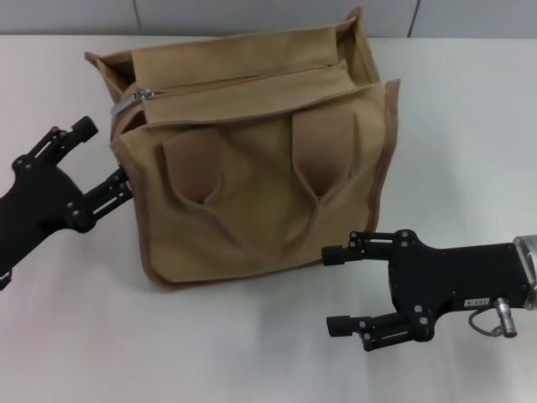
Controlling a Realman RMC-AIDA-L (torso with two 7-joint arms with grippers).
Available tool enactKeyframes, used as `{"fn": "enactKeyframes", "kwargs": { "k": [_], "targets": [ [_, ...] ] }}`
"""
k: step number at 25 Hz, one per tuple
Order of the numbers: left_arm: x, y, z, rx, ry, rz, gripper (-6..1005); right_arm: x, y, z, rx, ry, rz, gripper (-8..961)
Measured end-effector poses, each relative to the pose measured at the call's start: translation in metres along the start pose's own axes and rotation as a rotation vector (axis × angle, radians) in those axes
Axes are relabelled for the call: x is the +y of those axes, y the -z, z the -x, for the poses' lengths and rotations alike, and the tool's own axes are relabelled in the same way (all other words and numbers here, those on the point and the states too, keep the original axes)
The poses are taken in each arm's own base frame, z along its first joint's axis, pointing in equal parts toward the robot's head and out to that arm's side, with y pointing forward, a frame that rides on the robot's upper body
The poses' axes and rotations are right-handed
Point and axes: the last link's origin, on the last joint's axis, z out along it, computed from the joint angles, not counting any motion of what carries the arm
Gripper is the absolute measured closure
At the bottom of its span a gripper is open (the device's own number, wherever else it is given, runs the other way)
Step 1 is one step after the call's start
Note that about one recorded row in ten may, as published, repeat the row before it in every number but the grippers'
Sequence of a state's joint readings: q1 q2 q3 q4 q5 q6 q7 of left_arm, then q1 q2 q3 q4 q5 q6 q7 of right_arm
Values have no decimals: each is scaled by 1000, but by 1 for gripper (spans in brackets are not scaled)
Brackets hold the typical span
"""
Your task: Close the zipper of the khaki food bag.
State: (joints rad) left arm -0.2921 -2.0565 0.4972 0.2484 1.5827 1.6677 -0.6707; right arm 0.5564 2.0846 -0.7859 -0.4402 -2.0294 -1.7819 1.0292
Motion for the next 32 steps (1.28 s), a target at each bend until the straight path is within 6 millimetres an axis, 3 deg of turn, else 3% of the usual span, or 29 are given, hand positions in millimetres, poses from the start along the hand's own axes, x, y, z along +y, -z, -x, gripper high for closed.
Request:
{"fn": "enactKeyframes", "kwargs": {
  "k": [5,13,32],
  "targets": [
    [-6,-5,0,1,-47,-41,225,0,0,1,-1,1,1,121],
    [-17,4,-4,50,-115,-167,233,0,-1,2,-4,2,7,121],
    [-5,-15,4,58,-224,-165,250,0,-4,3,-15,-4,20,120]
  ]
}}
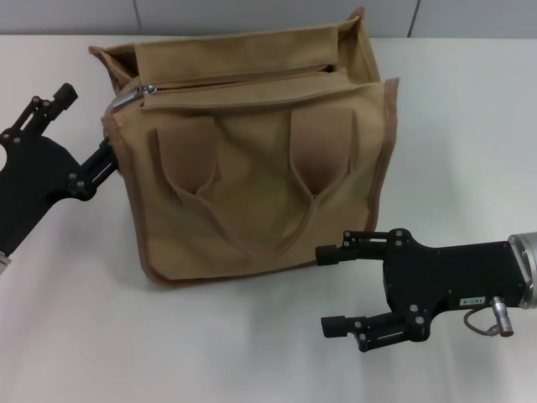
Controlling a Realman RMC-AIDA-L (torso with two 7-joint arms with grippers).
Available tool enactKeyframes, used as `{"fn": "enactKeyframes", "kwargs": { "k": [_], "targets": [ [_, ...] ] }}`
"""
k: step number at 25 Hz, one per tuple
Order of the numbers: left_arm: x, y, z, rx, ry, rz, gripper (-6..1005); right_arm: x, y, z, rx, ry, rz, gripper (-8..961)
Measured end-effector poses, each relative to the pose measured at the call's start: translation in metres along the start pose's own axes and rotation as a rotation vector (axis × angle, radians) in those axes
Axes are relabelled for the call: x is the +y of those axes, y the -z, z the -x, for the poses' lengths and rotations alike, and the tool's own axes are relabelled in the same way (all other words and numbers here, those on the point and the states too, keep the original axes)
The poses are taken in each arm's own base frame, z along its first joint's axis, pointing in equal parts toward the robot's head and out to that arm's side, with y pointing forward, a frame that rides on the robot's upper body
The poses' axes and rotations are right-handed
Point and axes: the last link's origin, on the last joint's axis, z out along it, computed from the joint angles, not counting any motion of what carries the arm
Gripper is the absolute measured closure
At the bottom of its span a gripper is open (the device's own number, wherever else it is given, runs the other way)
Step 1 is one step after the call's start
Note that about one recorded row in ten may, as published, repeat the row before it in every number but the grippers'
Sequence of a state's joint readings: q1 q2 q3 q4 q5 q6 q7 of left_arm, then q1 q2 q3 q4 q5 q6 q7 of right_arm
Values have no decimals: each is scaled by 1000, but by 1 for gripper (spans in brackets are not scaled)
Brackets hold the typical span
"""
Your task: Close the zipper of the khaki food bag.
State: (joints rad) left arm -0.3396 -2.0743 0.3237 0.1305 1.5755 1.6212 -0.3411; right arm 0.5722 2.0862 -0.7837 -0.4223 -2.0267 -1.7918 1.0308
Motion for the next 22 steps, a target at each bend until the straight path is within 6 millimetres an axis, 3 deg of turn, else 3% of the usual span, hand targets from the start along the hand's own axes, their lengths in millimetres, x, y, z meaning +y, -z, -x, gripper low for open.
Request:
{"fn": "enactKeyframes", "kwargs": {
  "k": [5,10,22],
  "targets": [
    [-4,4,0,-11,-25,-12,255,0,0,0,-1,-1,0,120],
    [-5,9,-1,-4,-30,-19,494,1,0,-1,-2,-4,1,120],
    [3,5,2,-1,-123,-23,863,1,0,0,-10,-4,3,120]
  ]
}}
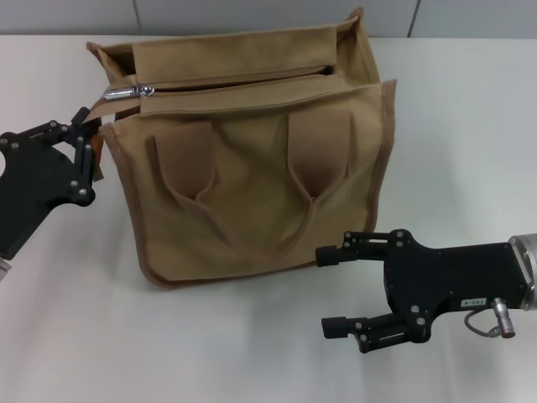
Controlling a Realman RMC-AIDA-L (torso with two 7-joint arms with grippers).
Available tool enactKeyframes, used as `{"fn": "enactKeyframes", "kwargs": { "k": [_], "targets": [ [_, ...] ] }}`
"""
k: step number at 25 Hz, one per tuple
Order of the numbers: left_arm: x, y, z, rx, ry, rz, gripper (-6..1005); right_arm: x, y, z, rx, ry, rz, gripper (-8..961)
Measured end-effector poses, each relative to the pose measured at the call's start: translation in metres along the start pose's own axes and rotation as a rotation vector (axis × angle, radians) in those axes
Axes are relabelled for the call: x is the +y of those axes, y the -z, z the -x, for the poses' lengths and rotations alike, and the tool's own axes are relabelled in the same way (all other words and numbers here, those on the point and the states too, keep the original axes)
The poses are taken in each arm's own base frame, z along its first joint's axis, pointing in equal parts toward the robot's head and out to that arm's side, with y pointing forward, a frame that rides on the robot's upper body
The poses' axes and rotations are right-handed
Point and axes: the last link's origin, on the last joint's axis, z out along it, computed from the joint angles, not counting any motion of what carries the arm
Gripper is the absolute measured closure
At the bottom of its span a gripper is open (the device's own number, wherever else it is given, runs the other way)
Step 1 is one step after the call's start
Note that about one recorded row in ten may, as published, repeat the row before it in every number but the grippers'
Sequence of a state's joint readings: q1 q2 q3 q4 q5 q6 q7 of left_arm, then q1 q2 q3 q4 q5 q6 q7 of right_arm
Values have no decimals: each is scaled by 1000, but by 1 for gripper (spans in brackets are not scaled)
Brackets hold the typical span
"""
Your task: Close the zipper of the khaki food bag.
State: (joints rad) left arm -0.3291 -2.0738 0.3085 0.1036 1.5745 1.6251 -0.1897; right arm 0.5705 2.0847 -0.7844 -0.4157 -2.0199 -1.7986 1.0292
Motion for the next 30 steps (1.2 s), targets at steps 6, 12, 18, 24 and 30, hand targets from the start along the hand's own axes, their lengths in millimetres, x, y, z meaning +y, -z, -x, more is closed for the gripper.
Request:
{"fn": "enactKeyframes", "kwargs": {
  "k": [6,12,18,24,30],
  "targets": [
    [0,4,-4,33,16,-28,974,6,2,11,-78,4,36,120],
    [3,3,-6,51,31,-26,985,6,3,42,-235,-51,94,120],
    [6,1,-10,83,41,-26,984,-15,-1,75,-318,-176,92,120],
    [6,1,-15,120,44,-31,984,-39,-14,105,-284,-330,108,120],
    [5,1,-19,144,41,-36,984,-69,-38,128,-205,-539,61,120]
  ]
}}
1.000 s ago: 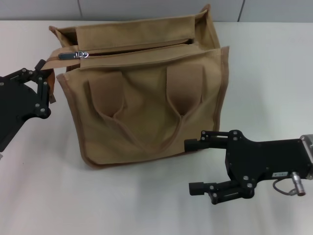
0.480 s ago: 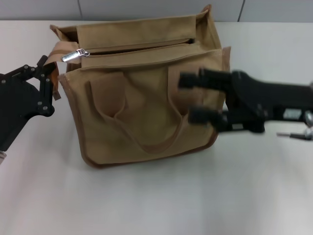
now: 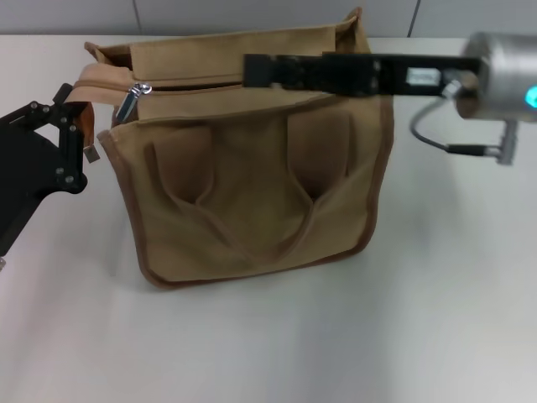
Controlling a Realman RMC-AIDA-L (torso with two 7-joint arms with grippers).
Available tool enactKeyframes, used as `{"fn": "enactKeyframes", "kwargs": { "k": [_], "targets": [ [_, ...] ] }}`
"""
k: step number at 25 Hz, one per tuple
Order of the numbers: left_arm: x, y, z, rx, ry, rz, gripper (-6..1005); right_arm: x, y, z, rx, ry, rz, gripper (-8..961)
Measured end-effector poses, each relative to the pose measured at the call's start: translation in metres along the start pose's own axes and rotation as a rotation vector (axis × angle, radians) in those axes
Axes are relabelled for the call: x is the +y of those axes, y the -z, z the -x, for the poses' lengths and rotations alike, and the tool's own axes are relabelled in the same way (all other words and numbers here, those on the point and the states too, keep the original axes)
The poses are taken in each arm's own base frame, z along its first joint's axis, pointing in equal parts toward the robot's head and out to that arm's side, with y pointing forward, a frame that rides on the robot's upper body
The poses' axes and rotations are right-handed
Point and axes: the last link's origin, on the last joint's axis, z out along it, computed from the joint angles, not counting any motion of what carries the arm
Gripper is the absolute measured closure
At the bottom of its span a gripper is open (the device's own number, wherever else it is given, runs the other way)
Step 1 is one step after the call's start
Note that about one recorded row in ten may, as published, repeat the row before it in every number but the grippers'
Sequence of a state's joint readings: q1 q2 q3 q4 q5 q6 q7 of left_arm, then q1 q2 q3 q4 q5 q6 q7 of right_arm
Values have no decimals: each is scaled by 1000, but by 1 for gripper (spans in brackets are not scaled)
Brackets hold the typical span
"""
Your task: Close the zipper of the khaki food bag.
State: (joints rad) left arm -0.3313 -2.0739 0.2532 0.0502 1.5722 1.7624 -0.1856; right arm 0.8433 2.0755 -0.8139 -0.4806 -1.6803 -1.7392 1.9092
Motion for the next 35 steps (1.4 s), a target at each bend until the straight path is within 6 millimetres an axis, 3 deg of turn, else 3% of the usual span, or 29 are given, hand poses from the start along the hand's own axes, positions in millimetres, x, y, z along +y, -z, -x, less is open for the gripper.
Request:
{"fn": "enactKeyframes", "kwargs": {
  "k": [12,29,35],
  "targets": [
    [0,0,-6,43,-5,1,984,-16,-57,17,181,-160,-138,127],
    [1,-7,-15,110,-4,21,985,-20,-81,22,233,-162,-188,177],
    [4,-9,-16,127,2,32,985,-21,-83,20,229,-179,-194,290]
  ]
}}
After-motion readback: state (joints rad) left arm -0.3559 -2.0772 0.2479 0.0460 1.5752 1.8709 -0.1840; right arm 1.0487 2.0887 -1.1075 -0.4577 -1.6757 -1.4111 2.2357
